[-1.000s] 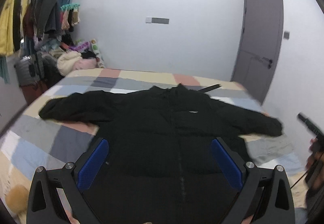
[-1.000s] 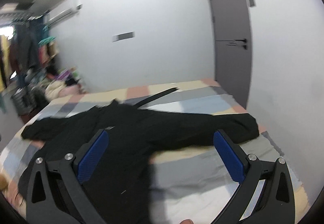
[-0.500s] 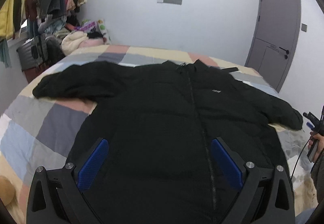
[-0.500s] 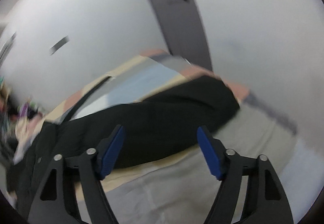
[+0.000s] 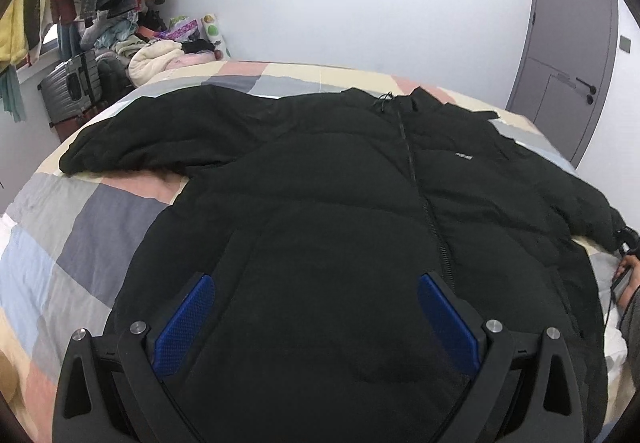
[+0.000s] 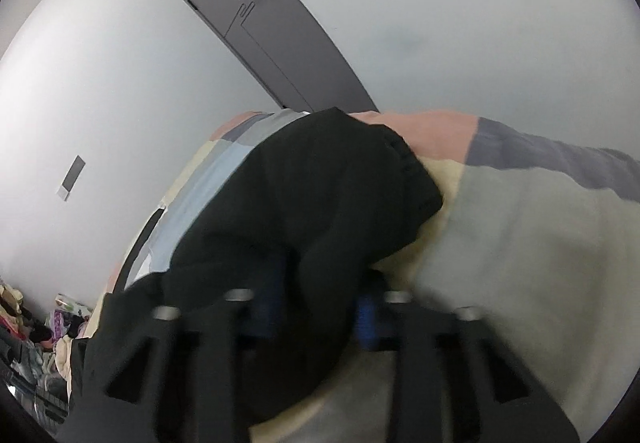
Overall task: Fold large clothes
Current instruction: 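Grasp the black jacket's sleeve cuff with the right gripper and lift it, then fold the held sleeve across the jacket body with the right gripper, release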
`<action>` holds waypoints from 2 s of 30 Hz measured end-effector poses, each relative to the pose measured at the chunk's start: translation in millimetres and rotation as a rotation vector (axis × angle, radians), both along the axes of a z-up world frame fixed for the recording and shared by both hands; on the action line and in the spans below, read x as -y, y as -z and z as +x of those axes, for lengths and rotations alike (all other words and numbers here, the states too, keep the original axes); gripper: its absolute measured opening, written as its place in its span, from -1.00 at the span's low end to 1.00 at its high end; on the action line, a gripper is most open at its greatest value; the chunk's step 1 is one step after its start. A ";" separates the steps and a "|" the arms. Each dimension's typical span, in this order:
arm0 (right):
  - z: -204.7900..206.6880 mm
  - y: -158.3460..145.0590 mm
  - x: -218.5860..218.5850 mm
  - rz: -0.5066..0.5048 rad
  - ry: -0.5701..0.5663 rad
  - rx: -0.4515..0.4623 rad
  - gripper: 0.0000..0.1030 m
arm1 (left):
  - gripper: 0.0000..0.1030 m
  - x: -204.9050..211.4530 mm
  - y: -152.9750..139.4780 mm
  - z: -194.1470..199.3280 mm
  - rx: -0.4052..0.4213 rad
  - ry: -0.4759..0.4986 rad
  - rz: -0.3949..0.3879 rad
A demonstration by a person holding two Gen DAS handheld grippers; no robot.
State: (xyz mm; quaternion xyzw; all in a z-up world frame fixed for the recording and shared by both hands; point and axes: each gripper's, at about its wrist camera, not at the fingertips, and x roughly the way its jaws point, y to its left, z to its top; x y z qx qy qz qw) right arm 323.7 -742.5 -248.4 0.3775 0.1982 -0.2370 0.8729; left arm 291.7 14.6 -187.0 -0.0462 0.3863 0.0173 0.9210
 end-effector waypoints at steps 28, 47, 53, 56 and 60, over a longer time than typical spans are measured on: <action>-13.1 -277.5 -129.3 -0.293 -0.125 0.220 -0.92 | 0.99 -48.6 -53.2 -52.6 0.138 -0.001 -0.052; 60.3 -336.8 -446.4 -0.445 -0.723 0.354 -0.86 | 0.99 -83.4 -61.4 -65.2 0.204 0.041 -0.122; 90.9 -271.2 -550.7 -0.437 -0.936 0.290 -0.86 | 0.99 -90.8 -55.8 -65.2 0.201 0.047 -0.148; 106.9 -230.7 -585.6 -0.413 -1.010 0.239 -0.86 | 0.99 -96.7 -54.2 -64.8 0.213 0.033 -0.154; 121.1 -179.9 -636.3 -0.440 -1.091 0.180 -0.86 | 0.99 -107.6 -50.1 -60.0 0.216 -0.002 -0.130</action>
